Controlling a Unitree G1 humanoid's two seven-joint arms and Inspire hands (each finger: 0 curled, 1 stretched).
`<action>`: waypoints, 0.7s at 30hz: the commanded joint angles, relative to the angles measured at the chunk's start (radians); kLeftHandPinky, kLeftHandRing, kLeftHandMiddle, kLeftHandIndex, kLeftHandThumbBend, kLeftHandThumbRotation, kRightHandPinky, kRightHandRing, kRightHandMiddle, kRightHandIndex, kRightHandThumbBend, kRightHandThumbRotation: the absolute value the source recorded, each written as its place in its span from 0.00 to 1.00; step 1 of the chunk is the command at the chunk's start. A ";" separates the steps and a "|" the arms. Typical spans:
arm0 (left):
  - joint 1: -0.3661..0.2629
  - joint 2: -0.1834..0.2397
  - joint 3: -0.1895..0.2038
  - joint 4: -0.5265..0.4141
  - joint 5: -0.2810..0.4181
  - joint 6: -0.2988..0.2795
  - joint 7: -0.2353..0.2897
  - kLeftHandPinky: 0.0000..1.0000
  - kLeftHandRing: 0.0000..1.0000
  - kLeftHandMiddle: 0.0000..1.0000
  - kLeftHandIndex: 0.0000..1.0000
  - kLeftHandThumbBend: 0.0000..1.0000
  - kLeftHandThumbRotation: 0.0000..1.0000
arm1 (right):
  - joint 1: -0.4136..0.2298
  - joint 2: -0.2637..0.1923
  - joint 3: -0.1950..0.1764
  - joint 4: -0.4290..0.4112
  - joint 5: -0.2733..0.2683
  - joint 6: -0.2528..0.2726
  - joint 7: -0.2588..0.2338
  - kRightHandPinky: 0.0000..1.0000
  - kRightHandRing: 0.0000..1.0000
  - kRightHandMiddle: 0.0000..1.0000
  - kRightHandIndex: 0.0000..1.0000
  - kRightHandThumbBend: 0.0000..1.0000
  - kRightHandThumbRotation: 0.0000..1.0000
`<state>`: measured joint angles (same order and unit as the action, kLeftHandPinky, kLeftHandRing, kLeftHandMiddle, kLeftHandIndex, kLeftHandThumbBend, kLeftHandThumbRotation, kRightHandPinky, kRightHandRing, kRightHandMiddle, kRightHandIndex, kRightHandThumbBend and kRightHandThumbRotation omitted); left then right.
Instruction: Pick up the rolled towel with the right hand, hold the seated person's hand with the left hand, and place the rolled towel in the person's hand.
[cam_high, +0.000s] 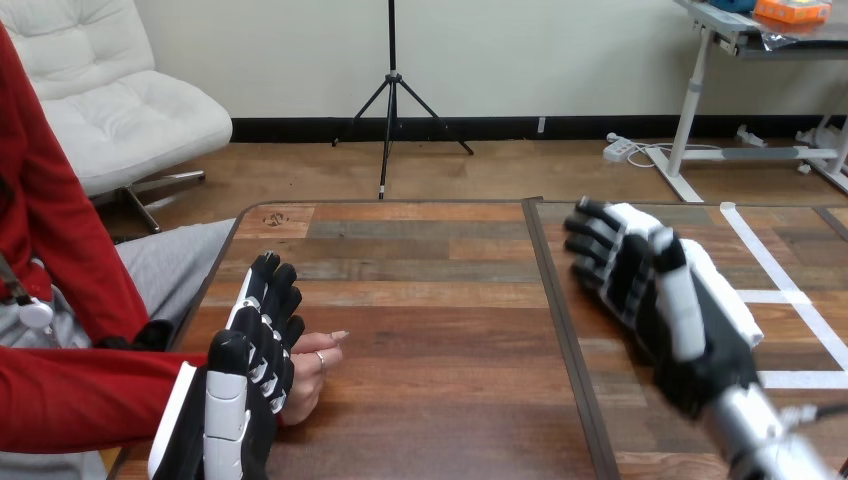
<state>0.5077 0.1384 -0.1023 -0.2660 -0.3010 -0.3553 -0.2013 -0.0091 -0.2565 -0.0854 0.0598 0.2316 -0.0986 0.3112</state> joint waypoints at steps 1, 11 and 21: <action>-0.083 -0.054 0.012 0.013 -0.008 -0.065 -0.014 1.00 1.00 1.00 1.00 0.85 1.00 | -0.227 -0.058 -0.045 0.096 -0.033 -0.011 -0.017 0.90 0.89 0.89 0.88 0.98 0.96; -0.090 -0.054 0.012 0.013 -0.002 -0.063 -0.007 0.98 1.00 1.00 1.00 0.84 0.99 | -0.361 -0.103 -0.052 0.277 -0.090 -0.061 -0.042 0.83 0.86 0.87 0.86 0.99 0.90; -0.099 -0.051 0.011 0.022 0.005 -0.070 -0.009 0.90 1.00 1.00 1.00 0.83 0.98 | -0.482 -0.149 -0.030 0.464 -0.197 -0.143 -0.109 0.78 0.84 0.85 0.83 0.97 0.86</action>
<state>0.5044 0.1380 -0.1025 -0.2602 -0.3022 -0.3714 -0.2021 -0.2946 -0.3495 -0.0971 0.3767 0.1059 -0.1484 0.2613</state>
